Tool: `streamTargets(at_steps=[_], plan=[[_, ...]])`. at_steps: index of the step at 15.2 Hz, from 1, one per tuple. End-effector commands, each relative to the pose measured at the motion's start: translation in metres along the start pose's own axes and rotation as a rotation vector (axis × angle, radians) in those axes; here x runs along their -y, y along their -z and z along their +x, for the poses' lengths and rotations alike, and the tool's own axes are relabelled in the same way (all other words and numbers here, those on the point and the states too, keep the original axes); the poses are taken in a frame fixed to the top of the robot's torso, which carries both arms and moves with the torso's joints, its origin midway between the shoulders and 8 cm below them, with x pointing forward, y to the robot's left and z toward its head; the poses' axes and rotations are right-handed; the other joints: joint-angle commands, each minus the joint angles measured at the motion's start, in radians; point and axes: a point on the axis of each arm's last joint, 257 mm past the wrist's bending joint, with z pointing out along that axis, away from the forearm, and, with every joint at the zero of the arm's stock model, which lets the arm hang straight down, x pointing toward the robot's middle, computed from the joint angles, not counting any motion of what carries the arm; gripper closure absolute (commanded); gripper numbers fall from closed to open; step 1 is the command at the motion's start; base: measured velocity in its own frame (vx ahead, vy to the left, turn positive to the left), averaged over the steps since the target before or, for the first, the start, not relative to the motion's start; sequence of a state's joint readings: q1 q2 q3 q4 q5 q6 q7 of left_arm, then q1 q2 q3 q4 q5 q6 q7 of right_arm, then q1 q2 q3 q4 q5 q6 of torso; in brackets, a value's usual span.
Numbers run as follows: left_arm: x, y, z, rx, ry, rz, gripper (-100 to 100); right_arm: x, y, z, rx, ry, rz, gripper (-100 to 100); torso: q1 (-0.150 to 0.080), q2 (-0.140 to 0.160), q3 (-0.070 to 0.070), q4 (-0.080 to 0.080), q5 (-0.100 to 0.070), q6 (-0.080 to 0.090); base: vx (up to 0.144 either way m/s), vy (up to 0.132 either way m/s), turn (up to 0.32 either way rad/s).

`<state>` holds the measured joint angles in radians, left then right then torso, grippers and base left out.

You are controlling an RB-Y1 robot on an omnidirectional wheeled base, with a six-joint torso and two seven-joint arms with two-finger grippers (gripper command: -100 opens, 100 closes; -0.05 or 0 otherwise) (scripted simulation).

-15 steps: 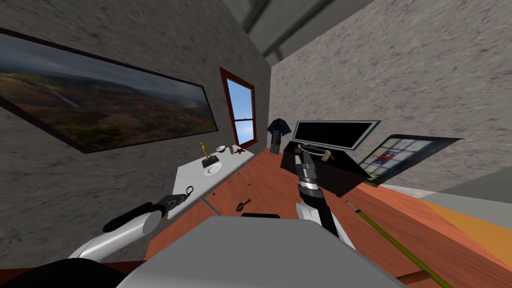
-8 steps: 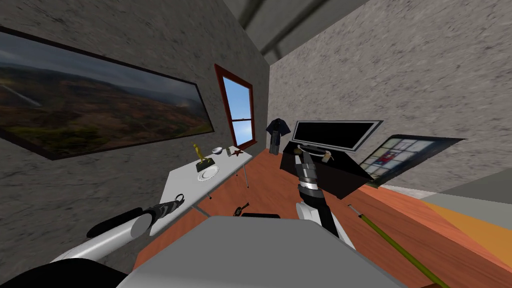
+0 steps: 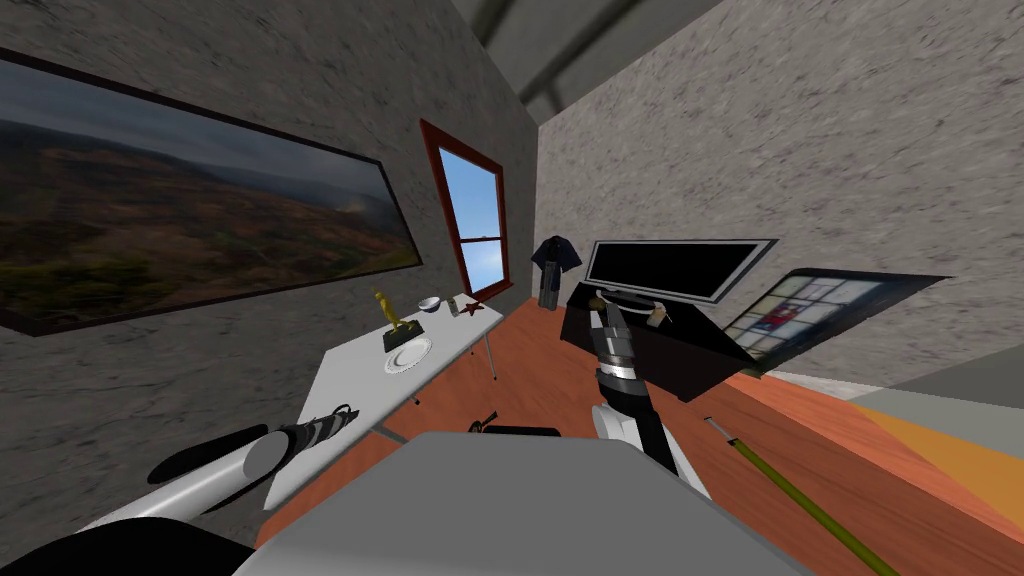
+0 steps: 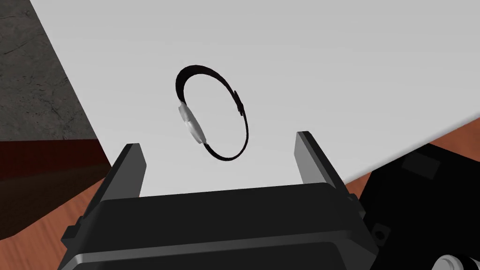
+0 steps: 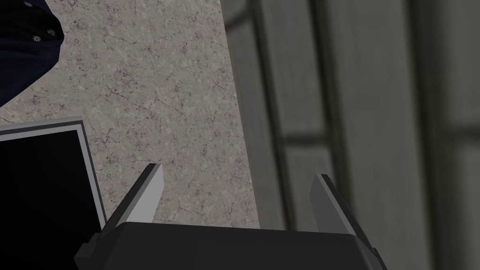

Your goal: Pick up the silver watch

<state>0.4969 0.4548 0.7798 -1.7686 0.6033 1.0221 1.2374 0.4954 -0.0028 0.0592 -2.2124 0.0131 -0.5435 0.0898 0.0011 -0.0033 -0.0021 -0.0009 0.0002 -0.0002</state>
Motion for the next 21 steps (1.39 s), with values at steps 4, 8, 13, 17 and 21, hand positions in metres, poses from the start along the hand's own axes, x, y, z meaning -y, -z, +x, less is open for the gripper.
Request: streamTargets(at_steps=[4,8,13,17,21], plan=[[-0.003,-0.005,-0.002,-0.005,-0.001,-0.001,100,0.000,0.000,0.000,0.000,0.000,0.000,0,0.000,0.003,0.002,0.001,0.000,0.000,0.011,0.024,0.007],[0.001,0.003,0.002,-0.001,-0.003,0.002,100,0.000,0.000,0.000,0.000,0.000,0.000,0,0.001,0.005,0.003,0.001,0.000,-0.002,-0.002,-0.007,-0.009],[0.018,0.013,0.053,-0.128,0.016,0.052,-100,0.000,0.000,0.000,0.000,-0.001,0.000,0,-0.008,0.012,0.007,0.002,-0.003,-0.002,-0.077,-0.111,0.051],[0.039,0.028,0.089,-0.223,0.050,0.102,-100,0.000,0.000,0.000,0.000,-0.001,0.000,0,-0.009,0.016,0.009,0.003,-0.003,-0.002,-0.136,-0.119,0.040],[0.038,0.024,0.071,-0.175,0.048,0.093,-100,0.000,0.000,0.000,0.000,0.000,0.000,0,0.015,0.010,0.006,0.002,0.002,-0.002,-0.034,0.179,-0.062]])
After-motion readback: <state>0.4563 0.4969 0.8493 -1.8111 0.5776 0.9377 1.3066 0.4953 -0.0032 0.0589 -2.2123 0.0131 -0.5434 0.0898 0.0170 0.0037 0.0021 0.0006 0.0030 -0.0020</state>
